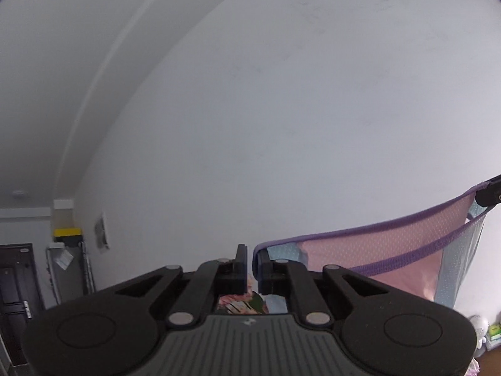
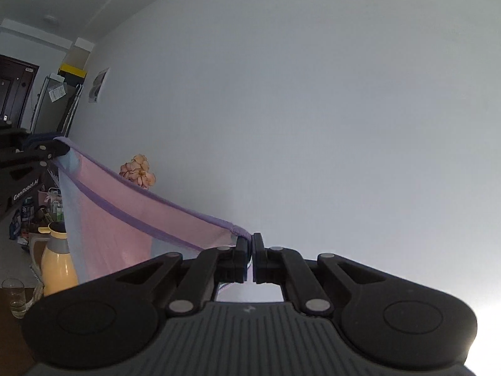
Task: Fold clothes
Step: 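Raise both grippers high, lifting the garment up off the table to shake it out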
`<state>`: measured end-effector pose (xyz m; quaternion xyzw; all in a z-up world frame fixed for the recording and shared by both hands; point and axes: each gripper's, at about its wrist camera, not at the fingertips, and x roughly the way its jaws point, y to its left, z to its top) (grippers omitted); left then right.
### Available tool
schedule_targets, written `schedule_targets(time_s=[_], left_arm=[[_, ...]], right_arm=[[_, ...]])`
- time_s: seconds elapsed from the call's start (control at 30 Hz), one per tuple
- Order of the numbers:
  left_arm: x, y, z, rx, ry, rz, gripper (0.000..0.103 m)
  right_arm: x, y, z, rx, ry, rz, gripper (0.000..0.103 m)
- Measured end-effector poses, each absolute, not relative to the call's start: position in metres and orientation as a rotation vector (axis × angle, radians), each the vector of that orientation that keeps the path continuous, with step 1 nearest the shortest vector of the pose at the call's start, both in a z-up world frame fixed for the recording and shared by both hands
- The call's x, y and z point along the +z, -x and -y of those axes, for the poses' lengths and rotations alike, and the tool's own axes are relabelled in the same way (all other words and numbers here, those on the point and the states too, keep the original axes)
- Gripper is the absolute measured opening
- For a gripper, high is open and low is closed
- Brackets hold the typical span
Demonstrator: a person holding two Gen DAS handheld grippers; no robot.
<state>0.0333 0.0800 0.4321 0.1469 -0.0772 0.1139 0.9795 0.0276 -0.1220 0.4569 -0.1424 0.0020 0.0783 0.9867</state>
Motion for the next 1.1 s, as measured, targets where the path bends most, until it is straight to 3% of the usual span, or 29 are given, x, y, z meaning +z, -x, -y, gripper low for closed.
schedule_targets(time_s=[0.57, 0.9, 1.1], left_arm=[[0.421, -0.013, -0.095, 0.317, -0.090, 0.172, 0.007], [0.364, -0.111, -0.123, 0.358, -0.050, -0.003, 0.004], [0.367, -0.161, -0.140, 0.362, 0.023, 0.031, 0.003]], right_arm=[[0.463, -0.028, 0.091, 0.198, 0.260, 0.016, 0.002], [0.398, -0.146, 0.030, 0.190, 0.298, -0.154, 0.002], [0.401, -0.202, -0.003, 0.160, 0.271, -0.093, 0.002]])
